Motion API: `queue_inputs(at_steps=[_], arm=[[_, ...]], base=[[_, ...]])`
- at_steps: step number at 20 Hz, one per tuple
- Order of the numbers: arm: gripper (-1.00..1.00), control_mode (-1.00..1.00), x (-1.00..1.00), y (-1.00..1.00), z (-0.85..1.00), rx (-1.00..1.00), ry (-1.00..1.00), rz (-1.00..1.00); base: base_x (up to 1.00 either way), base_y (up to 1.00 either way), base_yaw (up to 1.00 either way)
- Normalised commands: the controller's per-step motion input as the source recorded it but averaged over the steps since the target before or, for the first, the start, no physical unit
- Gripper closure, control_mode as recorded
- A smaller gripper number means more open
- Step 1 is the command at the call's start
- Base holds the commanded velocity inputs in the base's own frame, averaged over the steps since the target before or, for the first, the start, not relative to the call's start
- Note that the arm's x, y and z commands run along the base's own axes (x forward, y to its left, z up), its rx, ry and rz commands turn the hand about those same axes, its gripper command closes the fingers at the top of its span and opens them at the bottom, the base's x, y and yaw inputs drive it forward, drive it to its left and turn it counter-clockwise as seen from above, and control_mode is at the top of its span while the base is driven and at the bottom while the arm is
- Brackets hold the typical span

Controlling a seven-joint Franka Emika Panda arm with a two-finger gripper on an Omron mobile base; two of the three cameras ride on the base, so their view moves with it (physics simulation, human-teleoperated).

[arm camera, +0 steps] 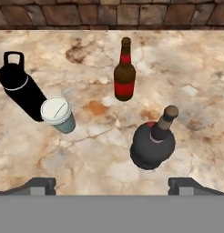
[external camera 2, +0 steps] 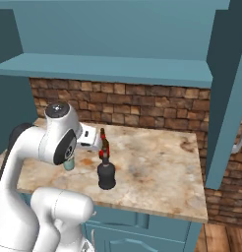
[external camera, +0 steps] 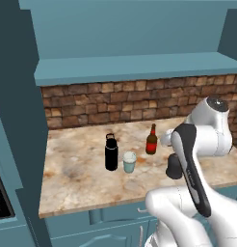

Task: Sort all alcoholic drinks to one cabinet, and non-alcoholic drinks to the other.

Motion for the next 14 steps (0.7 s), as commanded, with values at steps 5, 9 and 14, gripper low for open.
queue_inputs(at_steps=[5, 9, 14], arm=[[-1.0, -1.0, 0.26, -0.27, -0.34, 0.0, 0.01, 0.0], [-1.0, -1.0, 0.24, -0.34, -0.39, 0.0, 0.04, 0.0], [-1.0, -1.0, 0.16, -0.23, -0.32, 0.0, 0.07, 0.0]], base=[[0.0, 0.0, 0.0], [0.0, 0.0, 0.0], [0.0, 0.0, 0.0]])
